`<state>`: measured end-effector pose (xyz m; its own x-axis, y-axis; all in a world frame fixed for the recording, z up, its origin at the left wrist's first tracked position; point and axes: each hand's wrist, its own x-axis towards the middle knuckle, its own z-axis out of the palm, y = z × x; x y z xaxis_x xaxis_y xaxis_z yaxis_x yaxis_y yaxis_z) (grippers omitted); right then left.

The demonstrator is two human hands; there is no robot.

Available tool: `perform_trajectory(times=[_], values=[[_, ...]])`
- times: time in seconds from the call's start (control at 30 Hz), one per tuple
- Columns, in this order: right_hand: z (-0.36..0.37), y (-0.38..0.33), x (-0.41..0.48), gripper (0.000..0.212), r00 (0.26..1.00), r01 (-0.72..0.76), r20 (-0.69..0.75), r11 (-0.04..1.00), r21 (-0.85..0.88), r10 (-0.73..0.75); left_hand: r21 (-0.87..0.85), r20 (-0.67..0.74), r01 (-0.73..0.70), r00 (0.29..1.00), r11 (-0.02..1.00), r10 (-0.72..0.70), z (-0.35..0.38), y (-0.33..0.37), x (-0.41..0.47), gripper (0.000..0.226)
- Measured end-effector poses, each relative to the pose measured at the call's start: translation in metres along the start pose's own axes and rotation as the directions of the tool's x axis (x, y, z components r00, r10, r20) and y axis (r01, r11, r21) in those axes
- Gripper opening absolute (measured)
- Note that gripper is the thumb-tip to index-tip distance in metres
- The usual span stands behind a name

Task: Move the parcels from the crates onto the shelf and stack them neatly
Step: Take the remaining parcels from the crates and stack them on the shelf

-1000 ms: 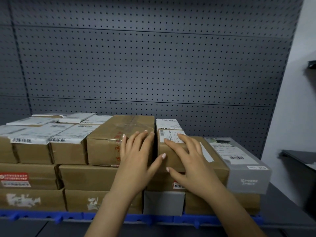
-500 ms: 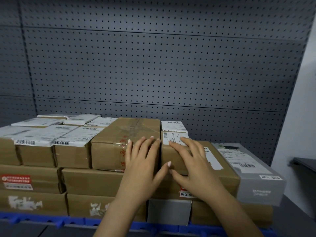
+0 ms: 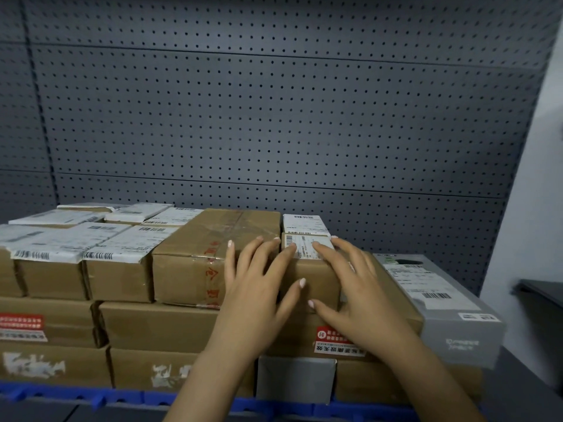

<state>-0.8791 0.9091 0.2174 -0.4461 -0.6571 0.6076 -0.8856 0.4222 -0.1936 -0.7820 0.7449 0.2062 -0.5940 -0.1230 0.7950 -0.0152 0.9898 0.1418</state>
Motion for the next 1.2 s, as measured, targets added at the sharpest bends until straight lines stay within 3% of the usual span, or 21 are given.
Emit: perform_trajectory(times=[0.23, 0.4, 0.97, 1.1, 1.2], values=[[-0.017, 0.023, 0.011, 0.094, 0.988, -0.073, 0.136, 0.996, 0.043, 0.067, 0.037, 0.022, -0.009, 1.000, 0.999, 0.008, 0.010, 0.007, 0.010, 0.042], [-0.015, 0.026, 0.012, 0.093, 0.979, -0.030, 0.201, 0.997, 0.076, 0.015, 0.029, 0.010, 0.000, 1.000, 1.000, -0.001, 0.012, 0.007, 0.011, 0.041], [-0.004, 0.024, 0.007, 0.093, 0.986, -0.016, 0.164, 0.980, 0.196, -0.016, 0.141, 0.059, 0.057, 0.996, 0.988, -0.066, 0.007, 0.018, 0.005, 0.046], [-0.015, 0.019, -0.002, 0.090, 0.994, -0.008, 0.106, 0.989, 0.145, -0.007, 0.132, -0.021, 0.090, 0.996, 0.987, -0.087, -0.006, 0.026, -0.006, 0.044], [-0.023, 0.010, -0.012, 0.076, 0.999, 0.048, 0.005, 0.998, 0.034, -0.049, 0.106, -0.129, 0.117, 0.986, 0.987, -0.103, -0.019, 0.031, -0.020, 0.039]])
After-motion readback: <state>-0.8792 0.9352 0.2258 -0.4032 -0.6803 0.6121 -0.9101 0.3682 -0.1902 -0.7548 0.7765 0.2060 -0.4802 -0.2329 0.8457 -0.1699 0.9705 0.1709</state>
